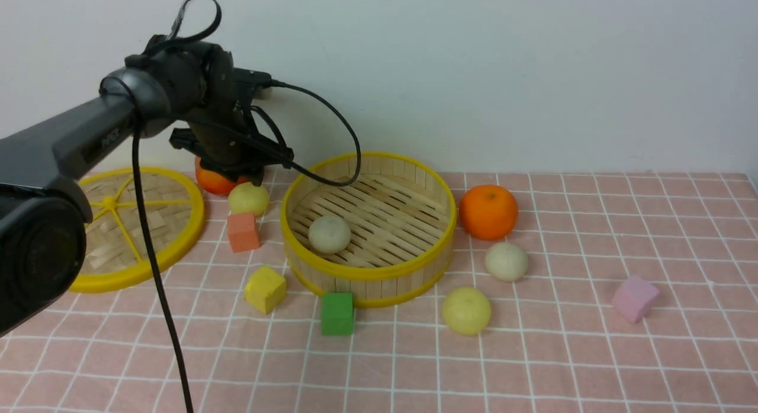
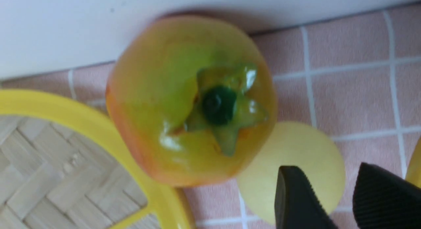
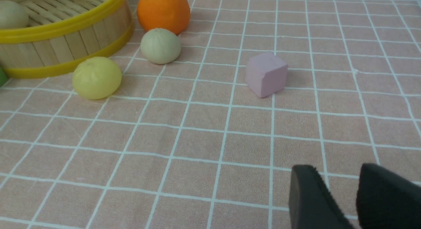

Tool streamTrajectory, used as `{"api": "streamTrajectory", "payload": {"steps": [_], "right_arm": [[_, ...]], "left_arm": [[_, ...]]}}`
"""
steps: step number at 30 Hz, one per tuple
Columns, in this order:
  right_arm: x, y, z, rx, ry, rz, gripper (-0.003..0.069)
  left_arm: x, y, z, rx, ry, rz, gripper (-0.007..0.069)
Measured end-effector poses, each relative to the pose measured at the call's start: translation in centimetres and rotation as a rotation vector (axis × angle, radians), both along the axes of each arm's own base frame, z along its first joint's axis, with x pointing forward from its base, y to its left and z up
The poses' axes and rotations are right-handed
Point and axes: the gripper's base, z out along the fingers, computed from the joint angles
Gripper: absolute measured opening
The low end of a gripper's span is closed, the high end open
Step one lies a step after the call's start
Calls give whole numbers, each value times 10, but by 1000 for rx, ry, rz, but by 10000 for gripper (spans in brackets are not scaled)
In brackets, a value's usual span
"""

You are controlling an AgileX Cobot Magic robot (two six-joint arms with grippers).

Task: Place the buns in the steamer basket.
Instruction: Use the left arm to grab a steamed stuffed bun

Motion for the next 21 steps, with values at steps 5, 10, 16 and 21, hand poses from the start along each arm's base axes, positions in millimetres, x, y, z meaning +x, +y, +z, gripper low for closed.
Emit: {"api": "streamTrajectory", "payload": {"steps": [5,10,16,21], "right_arm": [[0,0,0,0,0,0,240],[0,0,0,0,0,0,240],[0,0,0,0,0,0,240],[0,0,0,0,0,0,240]], "left_arm": [[5,-1,-16,0,3,-3,270],[6,-1,-23,14,12,-5,270],[6,0,-24,25,7,-8,270],[6,0,-24,26,7,-8,248]]}}
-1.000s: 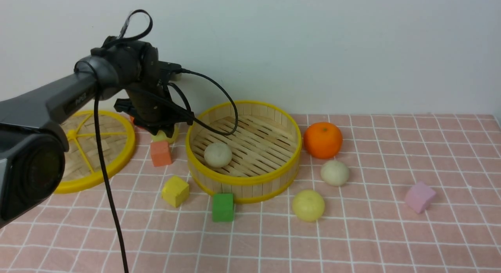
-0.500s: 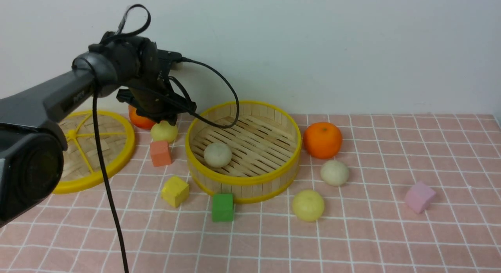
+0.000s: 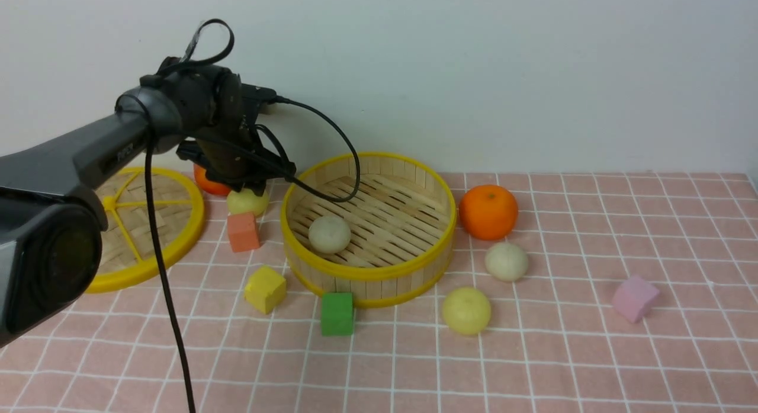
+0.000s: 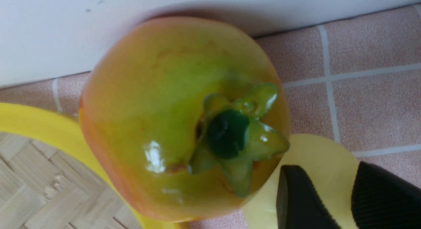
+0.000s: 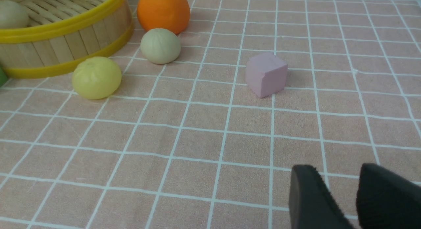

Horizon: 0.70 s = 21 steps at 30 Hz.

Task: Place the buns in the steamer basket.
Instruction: Use the left arm to grab a steamed stuffed bun, then use the left arm to put the steamed stuffed bun into the steamer

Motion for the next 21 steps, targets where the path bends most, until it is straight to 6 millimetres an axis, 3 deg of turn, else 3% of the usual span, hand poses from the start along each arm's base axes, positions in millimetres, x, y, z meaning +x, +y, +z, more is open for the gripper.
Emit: {"api": "streamTrajectory", "payload": {"steps": [3,10,14,19,21], "right_arm": [[0,0,0,0,0,0,240],[0,0,0,0,0,0,240],[0,0,0,0,0,0,240],[0,0,0,0,0,0,240],[0,0,0,0,0,0,240]], "left_arm": [[0,0,0,2,4,0,205],[-1,0,-1,5,17,2,-1],[-2,1,0,5,20,2,-13],[-10,-1,26,6,19,2,-13],[-24,-10,59,5,7,-17,-13]]}}
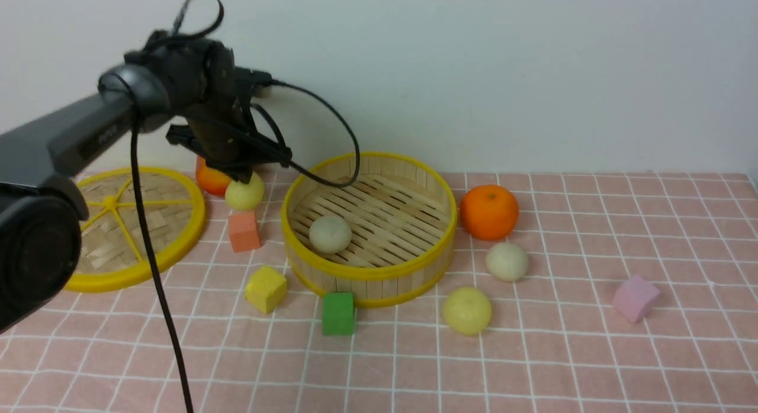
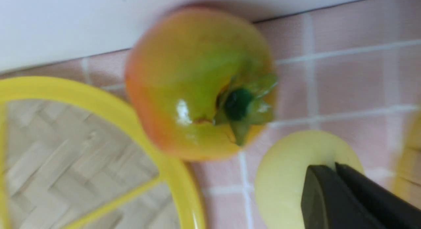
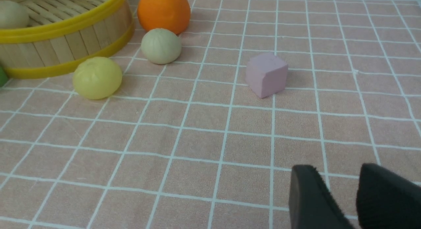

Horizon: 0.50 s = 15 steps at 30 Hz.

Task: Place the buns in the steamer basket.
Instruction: Use the left arm to put the steamed stuffed bun into the steamer

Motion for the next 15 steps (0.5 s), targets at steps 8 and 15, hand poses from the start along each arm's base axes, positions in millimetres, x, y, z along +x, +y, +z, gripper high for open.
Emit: {"api": "streamTrajectory", "payload": {"steps": [8,15], "right_arm": [[0,0,0,0,0,0,240],[0,0,0,0,0,0,240]], "left_arm": [[-41,-72,50,-5,-35,-218,-13],[-40,-111,13,84,-42,-313,-13]]}}
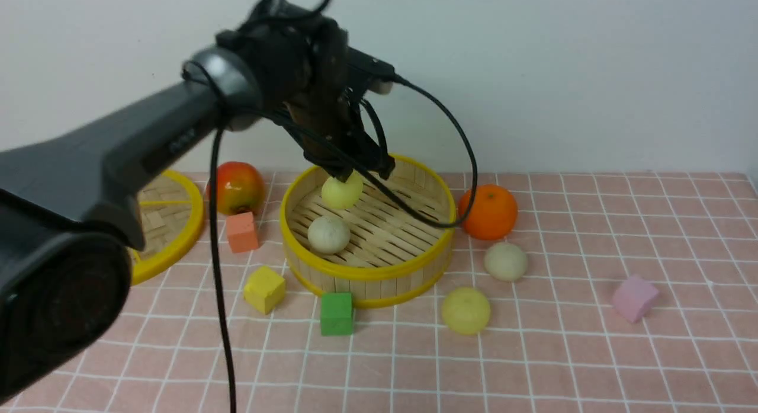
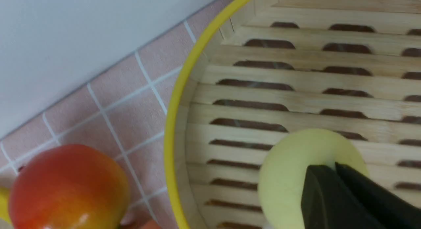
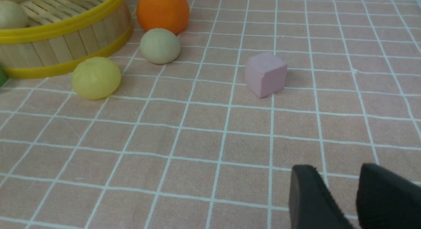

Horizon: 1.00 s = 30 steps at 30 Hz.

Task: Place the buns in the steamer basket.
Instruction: Use the left arm to put the steamed stuffed bun into the steamer

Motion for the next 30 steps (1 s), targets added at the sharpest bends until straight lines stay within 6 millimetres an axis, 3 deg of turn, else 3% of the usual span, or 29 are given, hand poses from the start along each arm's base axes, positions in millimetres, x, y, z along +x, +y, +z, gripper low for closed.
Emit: {"api": "streamTrajectory", "payload": {"steps": [9,21,30], "right_arm": [[0,0,0,0,0,0,240],[0,0,0,0,0,0,240],[0,0,0,0,0,0,240]], "left_arm": [[10,7,-2,51,-90,33,-13],[18,3,-30,69,-61,26,23],[17,3,-31,71,-53,28,296]]}}
